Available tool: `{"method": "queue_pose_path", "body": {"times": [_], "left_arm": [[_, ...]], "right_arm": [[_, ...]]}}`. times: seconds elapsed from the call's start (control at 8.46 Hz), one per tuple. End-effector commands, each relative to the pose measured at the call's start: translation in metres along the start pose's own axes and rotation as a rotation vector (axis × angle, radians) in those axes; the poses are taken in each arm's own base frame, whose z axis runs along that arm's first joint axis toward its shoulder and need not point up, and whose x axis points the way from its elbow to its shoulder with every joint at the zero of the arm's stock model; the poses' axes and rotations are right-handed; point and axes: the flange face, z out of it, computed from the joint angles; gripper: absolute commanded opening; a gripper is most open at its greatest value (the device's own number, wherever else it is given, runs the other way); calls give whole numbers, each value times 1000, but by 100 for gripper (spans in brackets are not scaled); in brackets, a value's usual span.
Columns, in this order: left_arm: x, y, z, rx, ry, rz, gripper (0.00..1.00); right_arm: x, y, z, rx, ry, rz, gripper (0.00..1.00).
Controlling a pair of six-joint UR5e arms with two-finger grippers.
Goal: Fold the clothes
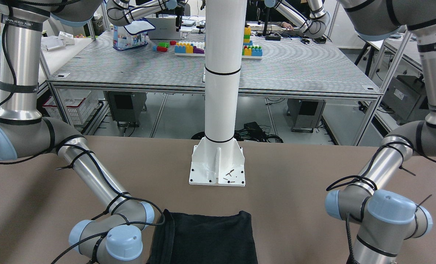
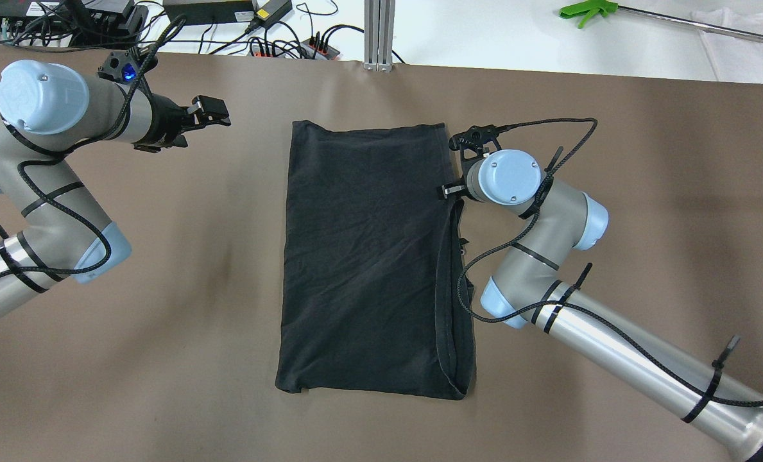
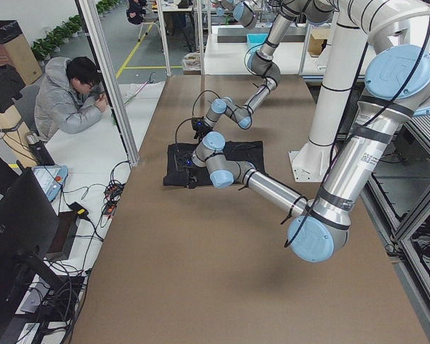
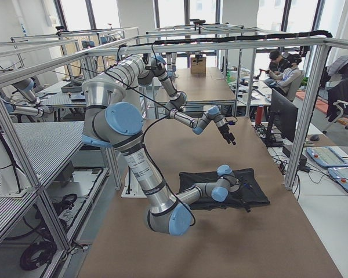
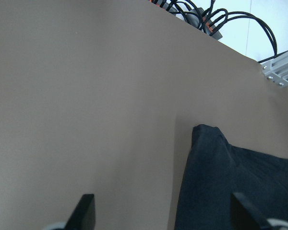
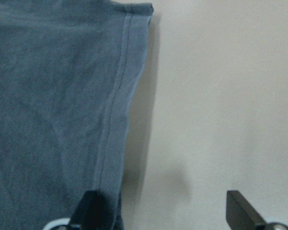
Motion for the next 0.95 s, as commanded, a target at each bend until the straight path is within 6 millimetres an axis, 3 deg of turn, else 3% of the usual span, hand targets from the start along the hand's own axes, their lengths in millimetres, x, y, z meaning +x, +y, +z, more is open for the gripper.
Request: {"method": "queue_pose_path", "body": {"times": [0.0, 0.35, 0.47, 0.59, 0.71, 0.83], "left_arm": [[-2, -1, 1, 16, -5, 0, 100], [-6, -1, 2, 15, -10, -2, 100], [-7, -1, 1, 16, -10, -2, 100], [-7, -1, 1, 16, -10, -2, 100], [-8, 0, 2, 15, -13, -2, 100], [-8, 0, 2, 15, -13, -5, 100]], "right_arm": [[29, -8, -10, -20, -31, -28, 94], [4, -21, -60, -12, -129, 30, 94], [-3, -15, -77, -2, -155, 76, 94], [-13, 7, -79, -22, -174, 123, 94], [-29, 44, -66, -70, -188, 118, 94], [-36, 67, -61, -93, -197, 100, 94]]}}
